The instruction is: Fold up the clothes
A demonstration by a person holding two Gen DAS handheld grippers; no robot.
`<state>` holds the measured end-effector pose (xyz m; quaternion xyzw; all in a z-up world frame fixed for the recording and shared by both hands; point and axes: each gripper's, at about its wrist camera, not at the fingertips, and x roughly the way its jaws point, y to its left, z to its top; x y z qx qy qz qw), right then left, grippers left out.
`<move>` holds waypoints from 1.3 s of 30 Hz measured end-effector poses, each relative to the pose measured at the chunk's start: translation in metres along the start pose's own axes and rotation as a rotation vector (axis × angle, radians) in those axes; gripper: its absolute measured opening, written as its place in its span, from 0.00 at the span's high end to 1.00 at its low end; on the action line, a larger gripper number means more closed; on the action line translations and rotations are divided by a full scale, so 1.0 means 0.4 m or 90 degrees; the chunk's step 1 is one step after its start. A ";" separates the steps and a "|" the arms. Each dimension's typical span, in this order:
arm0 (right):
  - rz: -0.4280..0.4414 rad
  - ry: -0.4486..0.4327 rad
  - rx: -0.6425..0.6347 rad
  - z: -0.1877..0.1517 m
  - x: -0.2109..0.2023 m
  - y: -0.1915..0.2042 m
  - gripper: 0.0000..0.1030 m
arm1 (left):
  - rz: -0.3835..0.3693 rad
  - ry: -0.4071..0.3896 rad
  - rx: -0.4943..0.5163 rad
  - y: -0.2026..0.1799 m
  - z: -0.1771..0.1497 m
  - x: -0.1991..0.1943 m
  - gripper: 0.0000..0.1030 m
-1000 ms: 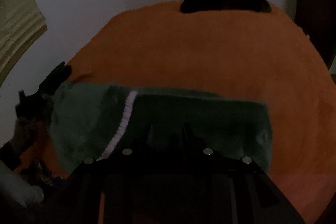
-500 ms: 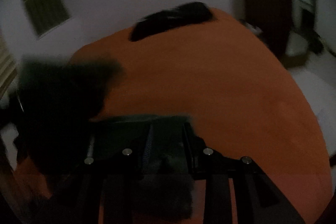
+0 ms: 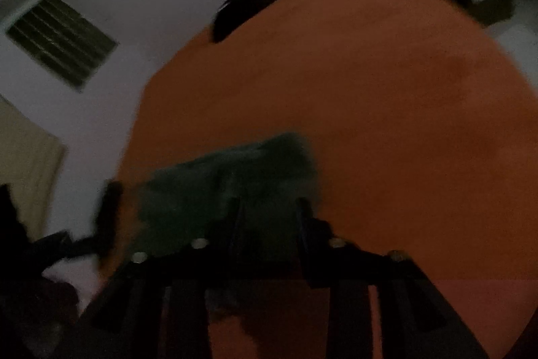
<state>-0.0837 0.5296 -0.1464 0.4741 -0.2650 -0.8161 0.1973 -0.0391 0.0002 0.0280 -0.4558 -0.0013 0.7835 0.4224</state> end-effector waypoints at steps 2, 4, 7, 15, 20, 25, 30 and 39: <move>0.057 0.038 -0.004 0.016 0.028 0.021 0.44 | 0.062 -0.013 -0.053 0.112 0.007 -0.053 0.27; 0.064 0.064 -0.030 0.040 0.063 0.047 0.44 | 0.160 -0.016 -0.114 0.249 0.003 -0.085 0.27; 0.044 0.109 -0.073 0.078 0.129 0.087 0.44 | 0.195 -0.031 -0.220 0.425 -0.051 -0.102 0.27; -0.057 0.058 -0.151 0.096 0.141 0.106 0.93 | 0.170 -0.024 -0.350 0.555 -0.135 -0.037 0.27; -0.085 -0.037 -0.122 0.121 0.023 0.076 0.94 | 0.171 -0.026 -0.303 0.533 -0.152 -0.061 0.27; -0.118 0.004 -0.124 0.097 0.063 0.033 0.86 | 0.198 0.015 -0.277 0.558 -0.141 -0.039 0.27; -0.091 0.029 -0.084 0.068 0.022 0.008 0.44 | 0.157 0.018 -0.328 0.620 -0.118 -0.024 0.26; -0.068 0.082 -0.013 0.018 -0.041 -0.023 0.83 | 0.126 -0.042 -0.403 0.635 -0.091 -0.008 0.80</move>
